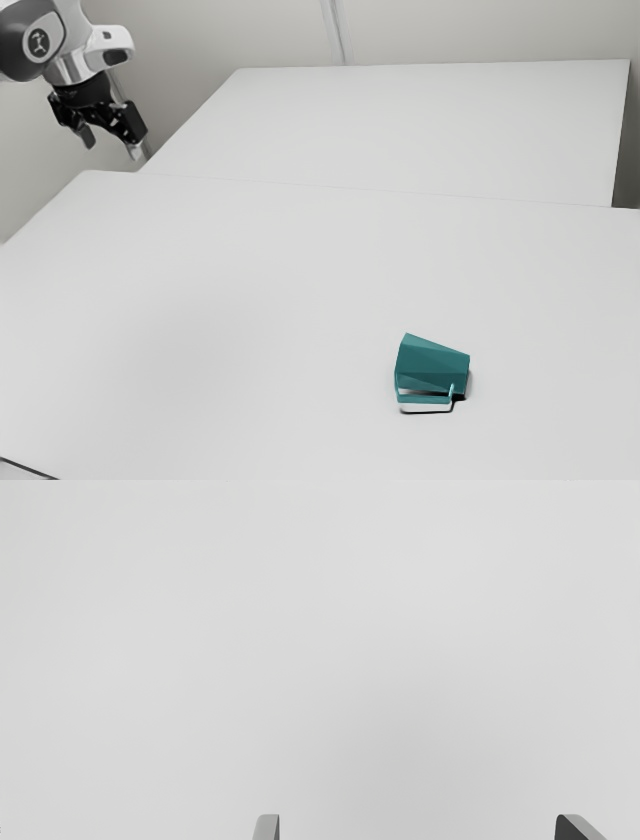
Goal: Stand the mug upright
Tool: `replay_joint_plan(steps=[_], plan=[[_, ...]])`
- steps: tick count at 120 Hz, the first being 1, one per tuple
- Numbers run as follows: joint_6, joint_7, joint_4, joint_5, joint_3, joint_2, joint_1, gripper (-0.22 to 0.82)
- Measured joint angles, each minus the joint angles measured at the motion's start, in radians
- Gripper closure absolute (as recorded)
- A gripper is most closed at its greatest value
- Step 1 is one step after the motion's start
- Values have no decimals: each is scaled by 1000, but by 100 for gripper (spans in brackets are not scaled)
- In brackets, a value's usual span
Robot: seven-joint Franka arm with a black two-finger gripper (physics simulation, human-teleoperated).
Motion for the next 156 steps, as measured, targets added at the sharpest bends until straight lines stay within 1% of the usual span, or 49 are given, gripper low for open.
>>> replay_joint_plan(steps=[16, 22, 40, 59, 76, 84, 96, 112, 121, 137, 156], plan=[[16, 24, 7, -5, -1, 6, 0, 0], [23, 32, 7, -14, -16, 12, 4, 0], [65, 53, -15, -57, -32, 53, -8, 0], [100, 68, -44, -268, -32, 126, -10, 0], [116, 62, -161, -490, -34, 153, -12, 0], [124, 49, -222, -580, -51, 154, 0, 0], [146, 26, -300, -680, -93, 155, 32, 0], [171, -5, -331, -785, -130, 203, 51, 0], [181, -21, -338, -832, -144, 235, 30, 0], [198, -49, -348, -910, -163, 282, -46, 0], [223, -85, -386, -992, -184, 323, -75, 0]])
